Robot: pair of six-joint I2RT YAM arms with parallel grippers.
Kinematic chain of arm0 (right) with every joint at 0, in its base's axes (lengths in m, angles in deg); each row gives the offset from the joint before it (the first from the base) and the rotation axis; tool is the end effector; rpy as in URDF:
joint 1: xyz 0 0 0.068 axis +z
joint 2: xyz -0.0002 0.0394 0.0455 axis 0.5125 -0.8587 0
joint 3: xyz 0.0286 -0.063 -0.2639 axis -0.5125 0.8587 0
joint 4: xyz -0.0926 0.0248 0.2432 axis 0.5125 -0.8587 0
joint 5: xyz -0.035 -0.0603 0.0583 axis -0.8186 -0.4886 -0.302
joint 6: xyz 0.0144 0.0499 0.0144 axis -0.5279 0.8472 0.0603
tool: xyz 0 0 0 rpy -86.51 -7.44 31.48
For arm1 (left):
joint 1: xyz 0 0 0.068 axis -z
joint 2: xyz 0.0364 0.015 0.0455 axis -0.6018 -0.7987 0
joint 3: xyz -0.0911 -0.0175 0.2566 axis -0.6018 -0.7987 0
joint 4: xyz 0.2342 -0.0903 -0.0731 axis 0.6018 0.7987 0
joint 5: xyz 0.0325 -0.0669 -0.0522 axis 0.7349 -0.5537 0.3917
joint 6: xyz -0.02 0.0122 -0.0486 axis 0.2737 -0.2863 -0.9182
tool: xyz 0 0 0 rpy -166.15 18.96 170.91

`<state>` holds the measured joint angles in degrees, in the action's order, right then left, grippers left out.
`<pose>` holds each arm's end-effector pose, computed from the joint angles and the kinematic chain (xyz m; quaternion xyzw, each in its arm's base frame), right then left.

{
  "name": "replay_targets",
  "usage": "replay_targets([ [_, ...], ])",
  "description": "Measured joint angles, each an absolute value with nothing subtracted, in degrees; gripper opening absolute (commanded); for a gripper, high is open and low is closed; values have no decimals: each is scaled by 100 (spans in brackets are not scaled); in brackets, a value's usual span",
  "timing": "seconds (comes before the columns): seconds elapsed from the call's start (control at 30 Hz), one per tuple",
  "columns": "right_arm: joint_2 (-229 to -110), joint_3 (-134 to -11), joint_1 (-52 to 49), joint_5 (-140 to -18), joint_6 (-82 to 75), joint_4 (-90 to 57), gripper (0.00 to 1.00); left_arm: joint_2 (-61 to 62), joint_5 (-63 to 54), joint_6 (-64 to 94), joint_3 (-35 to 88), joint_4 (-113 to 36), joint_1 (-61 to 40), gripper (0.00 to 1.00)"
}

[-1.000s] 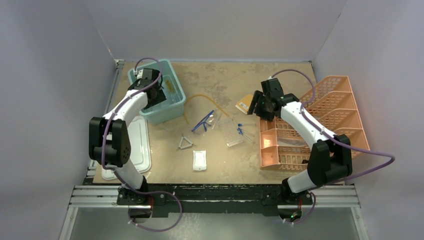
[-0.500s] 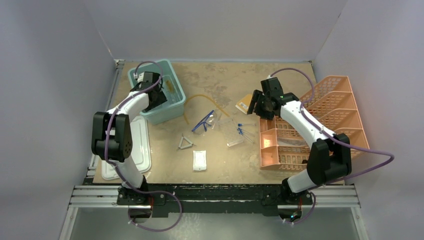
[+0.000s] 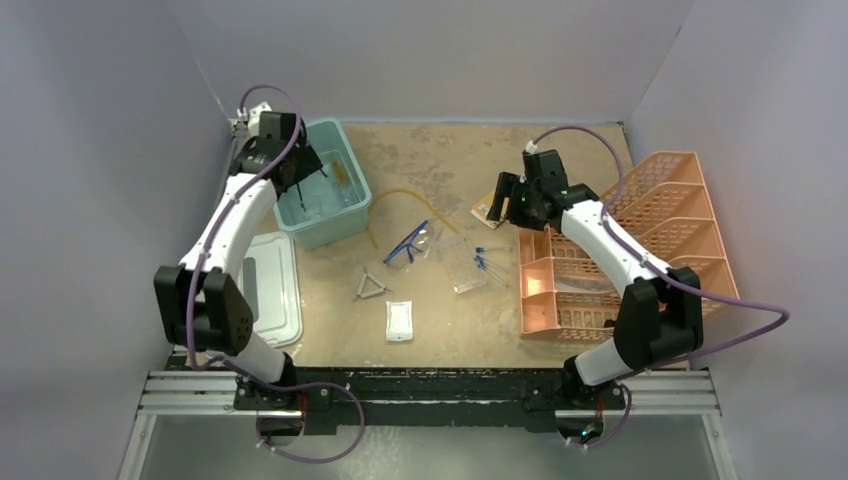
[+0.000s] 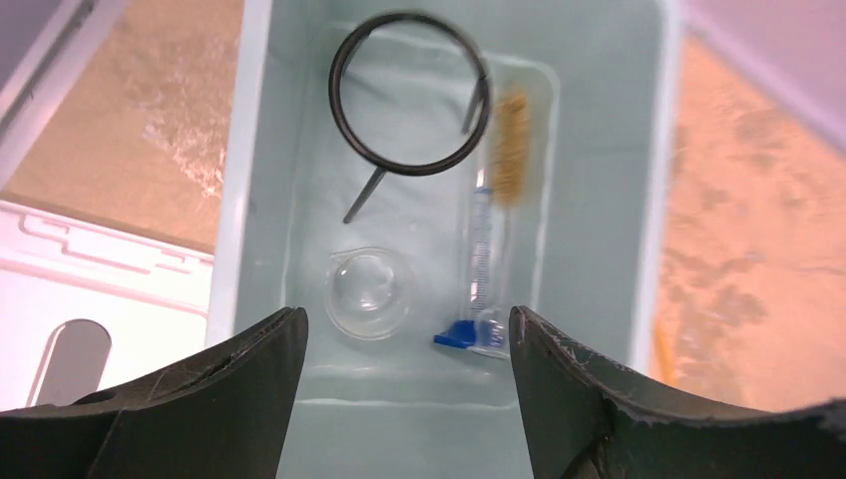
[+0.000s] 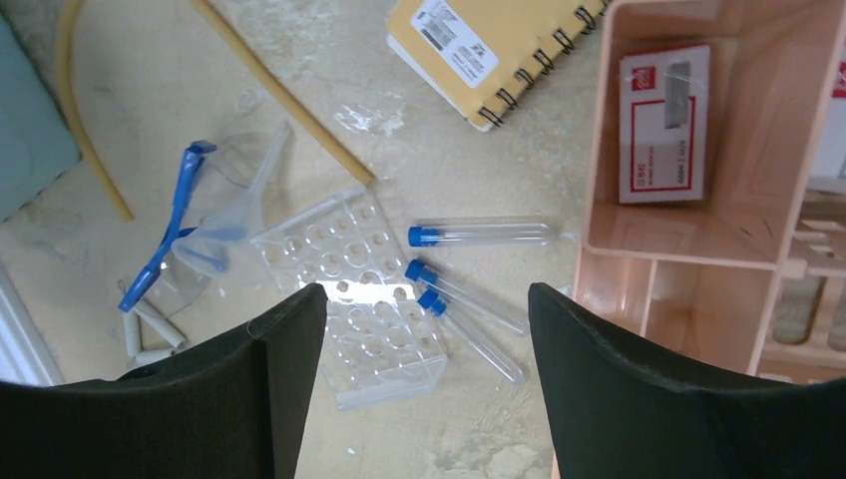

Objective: Organize the chemistry lab equipment

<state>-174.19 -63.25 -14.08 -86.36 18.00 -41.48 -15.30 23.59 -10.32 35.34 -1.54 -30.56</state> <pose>0.3156 0.0951 0.2751 0.0918 0.9188 0.1467 0.3548 0.3542 -0.0277 0.3150 -0.3009 0.8625 0.0115 0.4066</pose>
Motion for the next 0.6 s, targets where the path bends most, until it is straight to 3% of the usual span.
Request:
replay_targets([
  [0.17,-17460,-6441,-1248,-8361,1490,-3929,64,-759,1850,-726,3665,-134,-3054,71],
  [0.6,-19320,-7831,330,-7946,673,-3938,54,-416,184,-118,2990,-591,-1952,67],
])
